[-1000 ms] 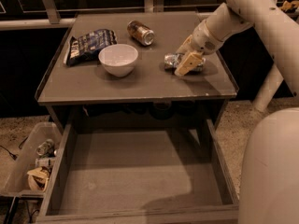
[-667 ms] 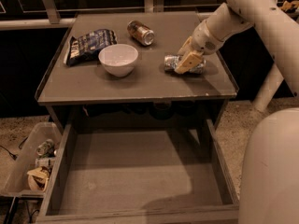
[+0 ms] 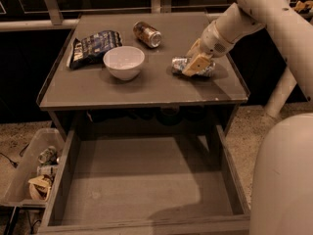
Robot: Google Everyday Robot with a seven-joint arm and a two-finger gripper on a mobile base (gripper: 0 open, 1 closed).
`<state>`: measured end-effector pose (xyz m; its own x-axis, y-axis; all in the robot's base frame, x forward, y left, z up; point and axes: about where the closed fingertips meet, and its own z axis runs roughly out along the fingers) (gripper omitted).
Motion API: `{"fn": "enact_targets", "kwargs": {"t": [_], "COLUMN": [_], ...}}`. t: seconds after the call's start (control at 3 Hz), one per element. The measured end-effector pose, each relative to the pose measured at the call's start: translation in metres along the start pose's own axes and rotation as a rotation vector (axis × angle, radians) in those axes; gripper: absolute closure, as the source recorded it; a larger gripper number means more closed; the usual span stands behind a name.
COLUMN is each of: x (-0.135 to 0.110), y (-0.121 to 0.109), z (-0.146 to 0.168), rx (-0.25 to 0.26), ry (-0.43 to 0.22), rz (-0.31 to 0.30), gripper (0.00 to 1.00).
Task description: Place redbull can into top drawer
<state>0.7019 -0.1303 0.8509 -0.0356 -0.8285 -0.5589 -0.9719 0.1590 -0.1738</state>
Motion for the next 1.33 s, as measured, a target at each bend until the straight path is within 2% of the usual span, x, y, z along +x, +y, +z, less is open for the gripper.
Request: {"fn": "enact_targets", "kwargs": {"t": [0.33,0.67,1.0,1.33], "x": [-0.001,-0.008,-0.020,-0.026], "y": [0.010,0.028,0.060,0.109], "z": [-0.009,-0.035,-0.078,-0.111], "rx": [0.009,0.043,0.115,0.177], "ry": [0.023,0.013,-0.003,-0.026], "rz": [-0.010,-0.033,-0.073,-0.095], "gripper": [1.00,1.00,1.00,1.00]}}
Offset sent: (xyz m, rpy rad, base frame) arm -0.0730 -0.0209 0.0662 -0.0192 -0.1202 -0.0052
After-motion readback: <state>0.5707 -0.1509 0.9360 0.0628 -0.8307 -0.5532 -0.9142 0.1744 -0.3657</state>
